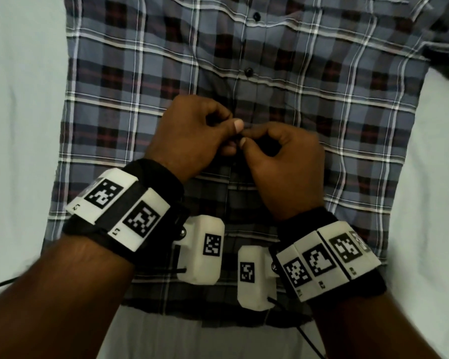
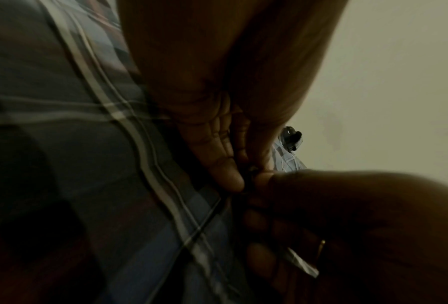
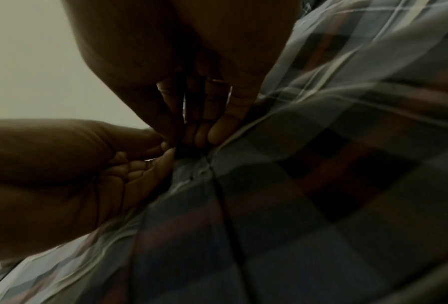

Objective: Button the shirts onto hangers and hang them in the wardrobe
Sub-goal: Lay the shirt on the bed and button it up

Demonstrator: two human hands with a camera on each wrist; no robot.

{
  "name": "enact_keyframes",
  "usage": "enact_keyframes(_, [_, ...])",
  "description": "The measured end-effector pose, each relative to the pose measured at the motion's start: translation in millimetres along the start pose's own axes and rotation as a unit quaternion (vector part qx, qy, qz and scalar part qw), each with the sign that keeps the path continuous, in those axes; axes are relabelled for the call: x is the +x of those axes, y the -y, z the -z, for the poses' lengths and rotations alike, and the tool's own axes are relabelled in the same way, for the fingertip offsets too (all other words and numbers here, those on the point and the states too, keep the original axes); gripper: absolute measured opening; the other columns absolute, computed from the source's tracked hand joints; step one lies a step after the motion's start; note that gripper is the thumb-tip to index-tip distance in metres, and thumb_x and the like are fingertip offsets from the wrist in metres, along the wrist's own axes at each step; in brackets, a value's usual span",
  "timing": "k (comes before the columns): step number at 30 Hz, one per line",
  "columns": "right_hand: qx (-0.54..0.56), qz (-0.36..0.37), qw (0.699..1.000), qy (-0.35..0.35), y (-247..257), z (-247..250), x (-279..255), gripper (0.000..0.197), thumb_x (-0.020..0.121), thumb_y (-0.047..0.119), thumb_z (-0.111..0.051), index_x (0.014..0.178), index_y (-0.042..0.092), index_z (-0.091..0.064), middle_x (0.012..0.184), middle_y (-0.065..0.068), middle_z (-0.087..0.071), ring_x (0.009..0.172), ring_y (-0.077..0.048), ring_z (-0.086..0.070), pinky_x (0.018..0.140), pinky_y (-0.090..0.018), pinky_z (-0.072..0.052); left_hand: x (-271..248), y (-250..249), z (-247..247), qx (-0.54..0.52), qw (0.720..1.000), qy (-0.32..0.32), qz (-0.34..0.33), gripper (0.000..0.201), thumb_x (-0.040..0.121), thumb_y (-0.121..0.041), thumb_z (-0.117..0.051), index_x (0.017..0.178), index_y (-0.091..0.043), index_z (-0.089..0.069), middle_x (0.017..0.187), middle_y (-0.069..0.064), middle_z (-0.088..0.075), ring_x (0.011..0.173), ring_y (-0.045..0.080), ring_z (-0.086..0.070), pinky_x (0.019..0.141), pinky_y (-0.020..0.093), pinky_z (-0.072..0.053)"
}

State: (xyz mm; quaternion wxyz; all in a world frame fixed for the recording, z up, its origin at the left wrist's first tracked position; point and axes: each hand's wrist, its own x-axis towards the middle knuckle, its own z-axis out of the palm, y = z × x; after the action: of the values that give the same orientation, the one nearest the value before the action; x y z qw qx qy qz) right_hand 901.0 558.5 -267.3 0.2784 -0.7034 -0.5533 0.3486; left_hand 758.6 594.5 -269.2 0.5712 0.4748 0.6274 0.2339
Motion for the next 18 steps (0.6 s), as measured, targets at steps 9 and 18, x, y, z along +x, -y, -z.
enact_keyframes(9, [-0.069, -0.087, 0.989, 0.099, 6.5, -2.2, 22.9, 0.009, 0.094, 0.018, -0.063, 0.085, 0.020, -0.065, 0.075, 0.010, -0.064, 0.071, -0.005, -0.061, 0.062, -0.026, -0.050, 1.1, 7.0, -6.8, -0.028, 1.000, -0.006, 0.006, 0.030, 0.092, 0.000, -0.068, 0.099, -0.027, -0.057, 0.072, 0.002, -0.067, 0.061, 0.013, -0.069, 0.065, 0.028, -0.060])
enact_keyframes(18, [-0.090, -0.077, 0.988, 0.099, 9.4, 10.9, 20.6, 0.012, 0.095, 0.021, -0.064, 0.086, 0.028, -0.065, 0.080, 0.018, -0.062, 0.076, 0.004, -0.060, 0.064, -0.011, -0.045, -22.2, 5.5, -13.9, 0.196, 0.970, -0.109, -0.089, 0.030, 0.095, -0.016, -0.065, 0.122, -0.022, -0.054, 0.090, -0.009, -0.063, 0.079, 0.004, -0.061, 0.069, 0.020, -0.050])
